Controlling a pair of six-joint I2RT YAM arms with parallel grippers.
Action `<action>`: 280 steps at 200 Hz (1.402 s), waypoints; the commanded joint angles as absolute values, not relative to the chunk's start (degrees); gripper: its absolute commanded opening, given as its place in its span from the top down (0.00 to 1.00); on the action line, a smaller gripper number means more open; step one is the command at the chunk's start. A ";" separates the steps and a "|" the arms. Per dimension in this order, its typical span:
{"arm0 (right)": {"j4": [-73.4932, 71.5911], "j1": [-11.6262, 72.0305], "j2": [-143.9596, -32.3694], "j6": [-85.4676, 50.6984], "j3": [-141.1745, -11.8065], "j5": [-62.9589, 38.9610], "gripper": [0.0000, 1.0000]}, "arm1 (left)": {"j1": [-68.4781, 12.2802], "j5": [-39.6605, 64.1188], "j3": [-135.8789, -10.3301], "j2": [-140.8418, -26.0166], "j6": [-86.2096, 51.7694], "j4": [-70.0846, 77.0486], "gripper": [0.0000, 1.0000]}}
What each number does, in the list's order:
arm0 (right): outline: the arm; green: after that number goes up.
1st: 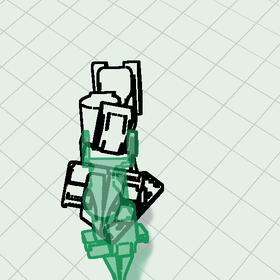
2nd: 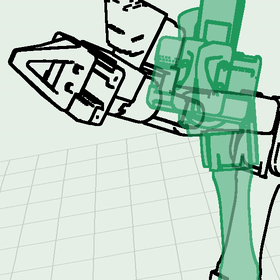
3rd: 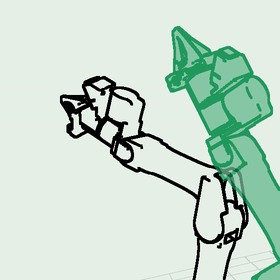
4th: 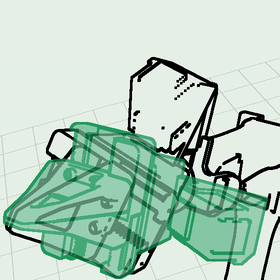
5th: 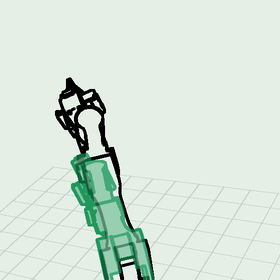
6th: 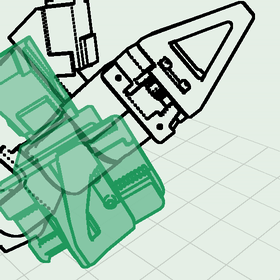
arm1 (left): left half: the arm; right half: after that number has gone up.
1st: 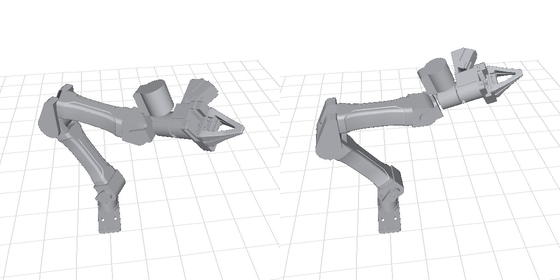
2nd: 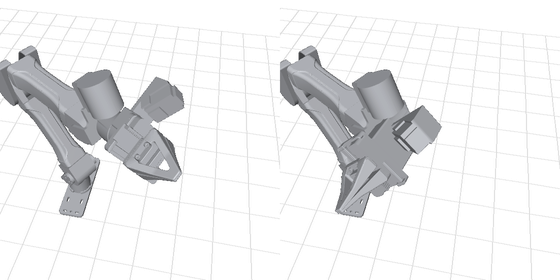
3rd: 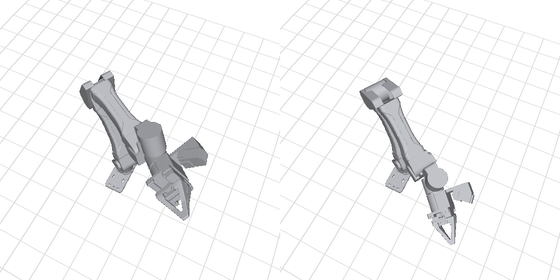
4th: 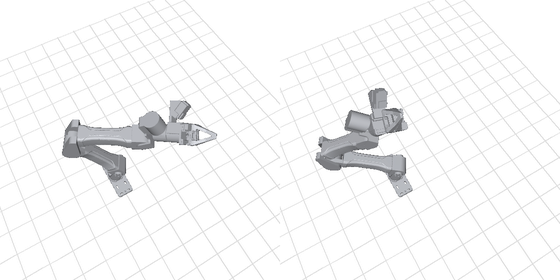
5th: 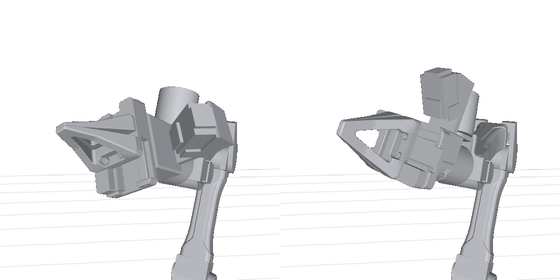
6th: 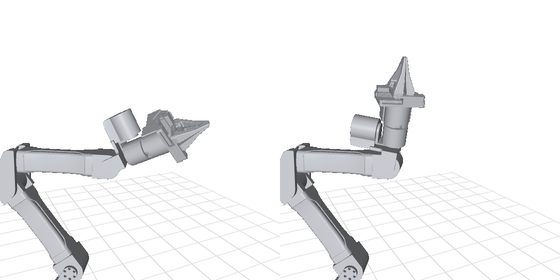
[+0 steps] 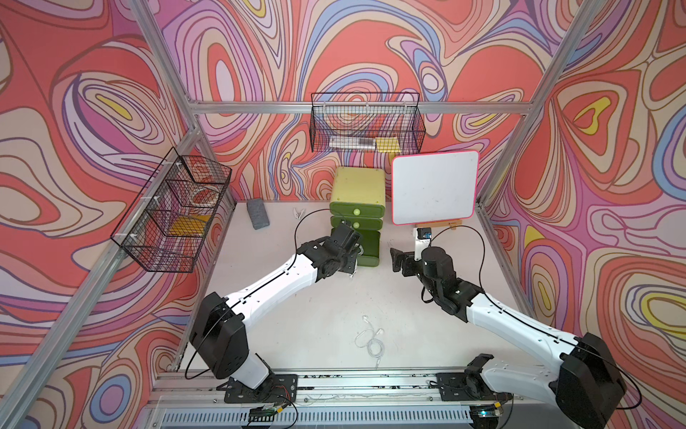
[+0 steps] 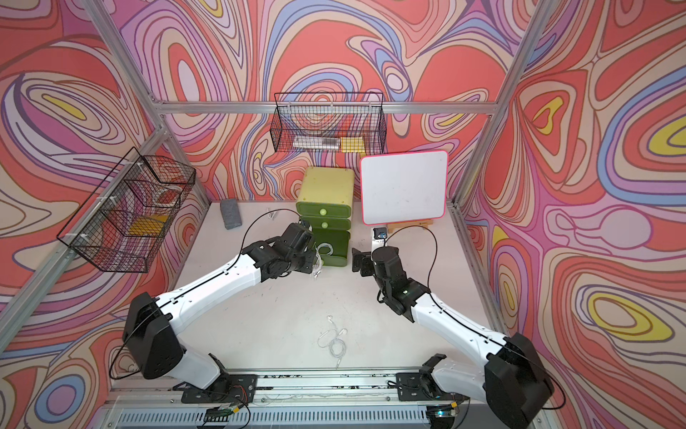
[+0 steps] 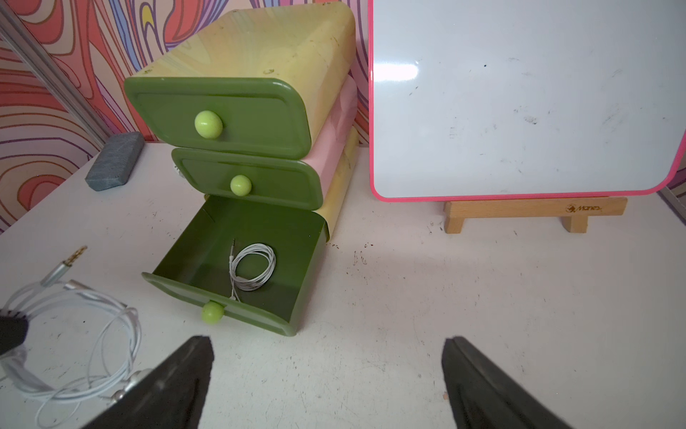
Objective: Place the wired earphones into the drawer by color
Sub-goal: Place the wired earphones in the drawer.
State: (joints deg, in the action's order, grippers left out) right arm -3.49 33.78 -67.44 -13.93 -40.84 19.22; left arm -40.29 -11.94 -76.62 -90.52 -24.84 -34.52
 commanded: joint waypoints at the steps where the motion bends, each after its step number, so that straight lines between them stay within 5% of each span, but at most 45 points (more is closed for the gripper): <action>1: -4.74 33.54 -66.44 -13.27 -40.08 20.61 0.02 | -38.89 -11.45 -79.48 -92.89 -21.93 -31.23 1.00; 280: -5.47 33.55 -66.71 -12.83 -39.88 20.56 0.02 | -27.82 -0.57 -84.46 -112.05 -22.58 -15.53 1.00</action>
State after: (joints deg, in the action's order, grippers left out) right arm -4.47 33.78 -67.24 -13.10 -40.47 20.16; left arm -28.53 -1.54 -84.79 -110.96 -21.69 -16.78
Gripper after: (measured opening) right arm 0.984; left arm 0.048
